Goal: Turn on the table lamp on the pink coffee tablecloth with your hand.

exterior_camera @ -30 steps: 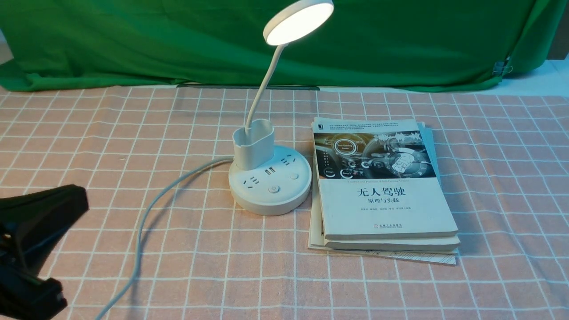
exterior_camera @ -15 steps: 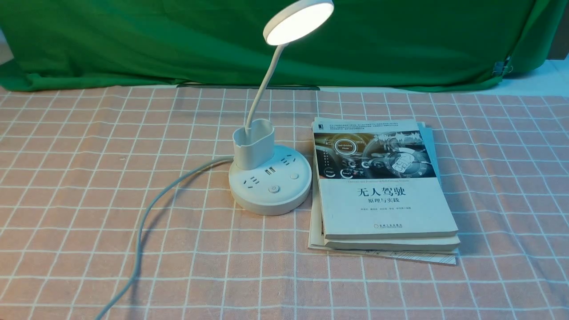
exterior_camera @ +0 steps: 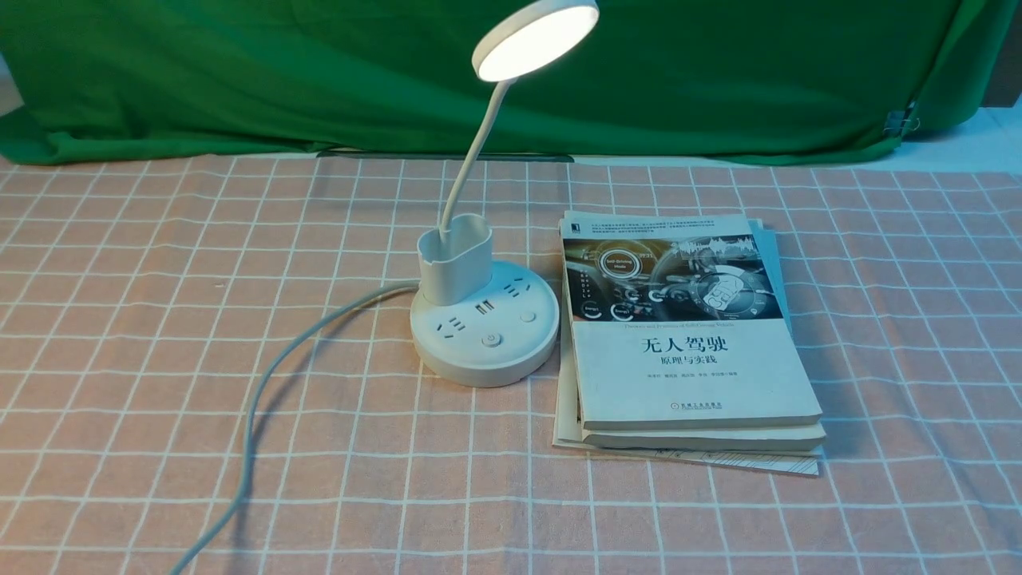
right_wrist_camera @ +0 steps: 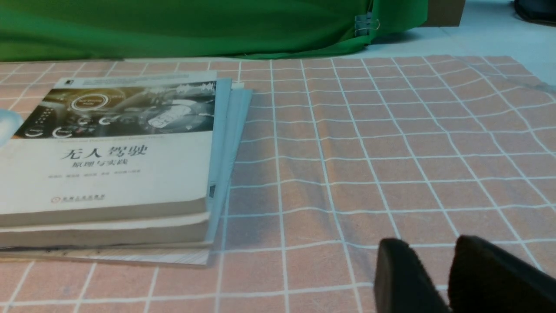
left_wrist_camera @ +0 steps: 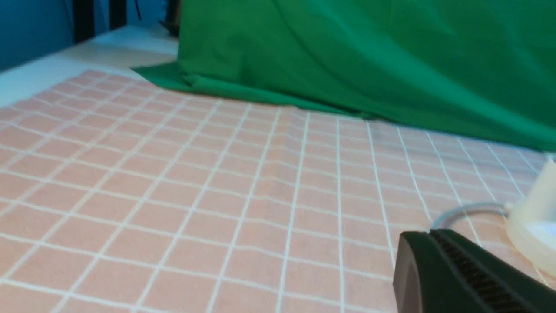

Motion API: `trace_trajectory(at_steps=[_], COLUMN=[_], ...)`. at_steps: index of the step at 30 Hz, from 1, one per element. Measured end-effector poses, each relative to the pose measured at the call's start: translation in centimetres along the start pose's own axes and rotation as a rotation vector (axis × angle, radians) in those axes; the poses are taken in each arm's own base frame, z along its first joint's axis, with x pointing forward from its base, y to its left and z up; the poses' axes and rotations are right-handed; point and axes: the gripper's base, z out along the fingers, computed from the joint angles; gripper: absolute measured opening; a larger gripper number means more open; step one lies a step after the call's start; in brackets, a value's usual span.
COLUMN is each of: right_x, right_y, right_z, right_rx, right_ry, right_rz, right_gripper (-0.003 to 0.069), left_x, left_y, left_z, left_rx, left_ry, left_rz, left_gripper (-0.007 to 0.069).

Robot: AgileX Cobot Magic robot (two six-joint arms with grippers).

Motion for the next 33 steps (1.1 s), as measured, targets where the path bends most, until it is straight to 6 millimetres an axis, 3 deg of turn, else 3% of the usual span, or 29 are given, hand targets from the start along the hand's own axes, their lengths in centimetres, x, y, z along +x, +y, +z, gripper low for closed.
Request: trace_trajectory(at_steps=[33], right_x=[0.0], right_y=[0.0], right_z=[0.0], right_rx=[0.0], right_ry=[0.0], right_rz=[0.0], right_gripper=[0.0238], left_x=[0.2], left_y=[-0.12], left_z=[-0.02], left_rx=[0.022], left_ry=[0.022], left_rz=[0.016], left_gripper=[0.0021])
